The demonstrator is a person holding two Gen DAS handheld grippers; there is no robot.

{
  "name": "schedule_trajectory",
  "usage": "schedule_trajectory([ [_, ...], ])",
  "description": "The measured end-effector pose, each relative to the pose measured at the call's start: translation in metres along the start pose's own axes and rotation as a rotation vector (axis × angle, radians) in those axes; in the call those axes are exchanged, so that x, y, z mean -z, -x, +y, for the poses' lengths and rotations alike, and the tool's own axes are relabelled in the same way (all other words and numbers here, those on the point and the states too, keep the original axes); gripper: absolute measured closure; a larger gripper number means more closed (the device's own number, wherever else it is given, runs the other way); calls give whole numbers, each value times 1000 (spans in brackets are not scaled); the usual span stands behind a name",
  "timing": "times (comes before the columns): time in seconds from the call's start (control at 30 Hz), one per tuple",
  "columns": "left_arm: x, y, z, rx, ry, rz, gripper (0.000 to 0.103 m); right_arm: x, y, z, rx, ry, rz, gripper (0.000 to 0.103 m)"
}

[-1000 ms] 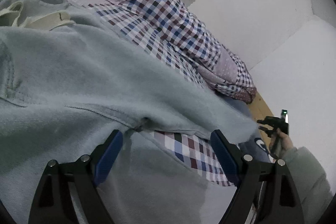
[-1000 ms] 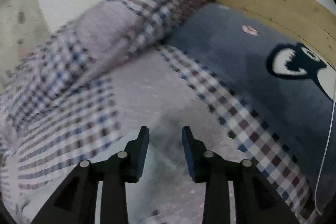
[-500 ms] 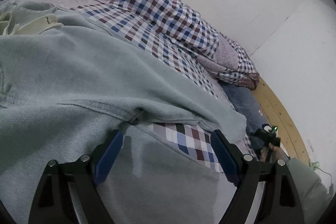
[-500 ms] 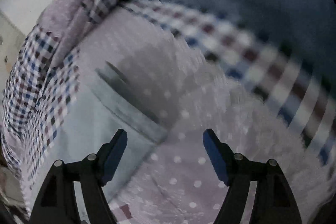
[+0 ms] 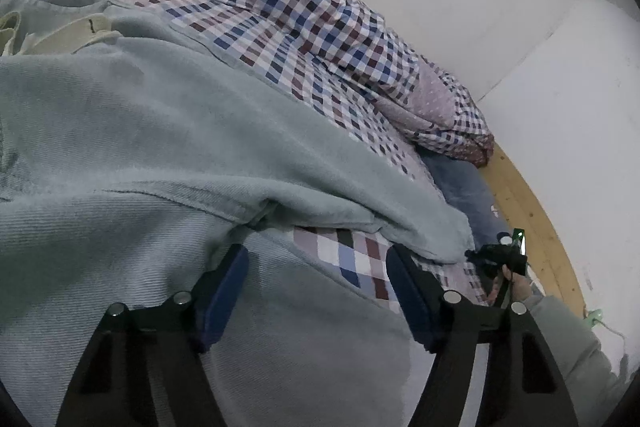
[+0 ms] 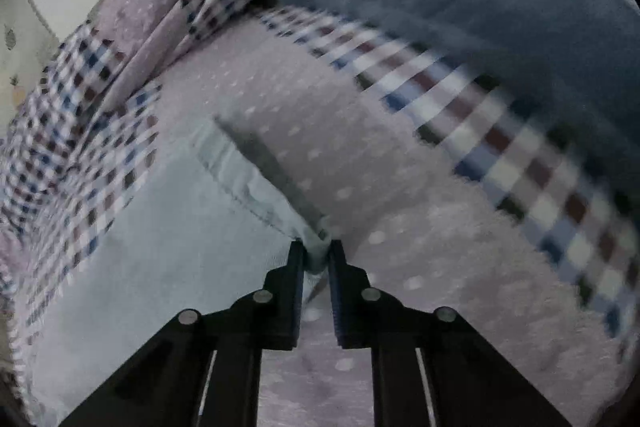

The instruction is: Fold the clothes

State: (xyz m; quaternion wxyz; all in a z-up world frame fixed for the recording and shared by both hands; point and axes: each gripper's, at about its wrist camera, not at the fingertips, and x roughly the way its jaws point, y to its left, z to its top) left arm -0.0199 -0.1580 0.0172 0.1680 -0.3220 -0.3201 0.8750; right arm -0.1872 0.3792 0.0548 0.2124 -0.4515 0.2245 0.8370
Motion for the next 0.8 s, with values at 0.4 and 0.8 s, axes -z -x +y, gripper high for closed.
schedule_trajectory([
  [0.4, -69, 100, 10, -59, 15, -209, 19, 12, 29, 11, 27, -46, 25, 50],
  [0.8, -199, 149, 150, -465, 160, -53, 19, -6, 66, 76, -156, 70, -65, 42],
])
